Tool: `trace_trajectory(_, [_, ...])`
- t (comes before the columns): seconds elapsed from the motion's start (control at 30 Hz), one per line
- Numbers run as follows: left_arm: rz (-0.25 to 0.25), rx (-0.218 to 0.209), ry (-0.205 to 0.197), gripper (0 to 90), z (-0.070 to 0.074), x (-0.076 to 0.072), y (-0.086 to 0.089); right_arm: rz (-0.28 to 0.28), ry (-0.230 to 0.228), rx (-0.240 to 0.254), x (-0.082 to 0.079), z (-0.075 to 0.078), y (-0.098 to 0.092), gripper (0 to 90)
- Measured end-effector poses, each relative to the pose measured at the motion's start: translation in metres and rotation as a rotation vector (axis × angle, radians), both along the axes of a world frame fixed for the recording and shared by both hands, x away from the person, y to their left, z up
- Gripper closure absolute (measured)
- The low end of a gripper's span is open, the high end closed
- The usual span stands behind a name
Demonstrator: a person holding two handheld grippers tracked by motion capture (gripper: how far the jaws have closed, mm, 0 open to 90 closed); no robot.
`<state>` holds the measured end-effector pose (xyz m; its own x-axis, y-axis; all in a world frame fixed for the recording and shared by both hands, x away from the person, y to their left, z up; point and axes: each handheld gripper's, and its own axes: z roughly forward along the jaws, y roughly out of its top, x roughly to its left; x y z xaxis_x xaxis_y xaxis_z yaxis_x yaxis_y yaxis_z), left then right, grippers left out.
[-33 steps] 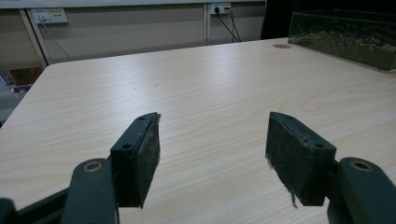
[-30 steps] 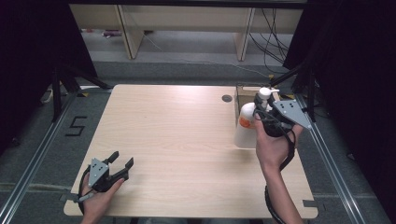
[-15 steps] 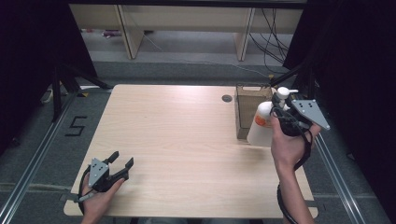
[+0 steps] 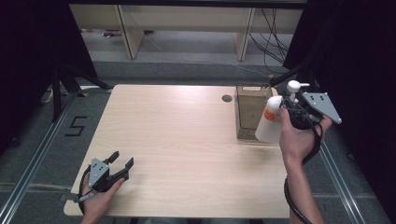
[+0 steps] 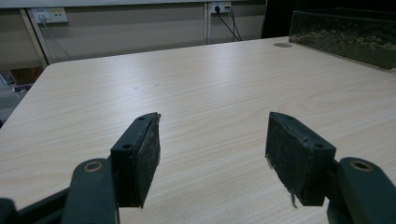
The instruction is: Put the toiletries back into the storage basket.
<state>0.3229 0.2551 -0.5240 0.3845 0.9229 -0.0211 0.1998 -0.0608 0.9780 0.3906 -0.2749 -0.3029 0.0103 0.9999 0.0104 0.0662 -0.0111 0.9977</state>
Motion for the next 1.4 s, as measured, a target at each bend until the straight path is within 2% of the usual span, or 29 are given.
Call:
trace_trajectory(0.4, [0.0,-0.001,-0.001,34.7,0.0,0.0,0.0,-0.021,-0.009,-0.016,0.014,0.012,-0.006,61.4])
trace_trajectory(0.6, [0.001,-0.005,0.0,34.7,0.0,0.0,0.0,-0.03,-0.022,-0.008,0.02,0.017,-0.006,61.4])
trace_trajectory(1.0, [-0.001,-0.003,0.0,34.7,0.0,0.0,0.0,-0.045,-0.011,-0.009,0.039,0.017,-0.009,61.4])
trace_trajectory(1.4, [-0.003,-0.002,0.0,34.7,0.0,0.0,0.0,-0.056,0.035,-0.002,0.057,0.009,-0.009,61.4])
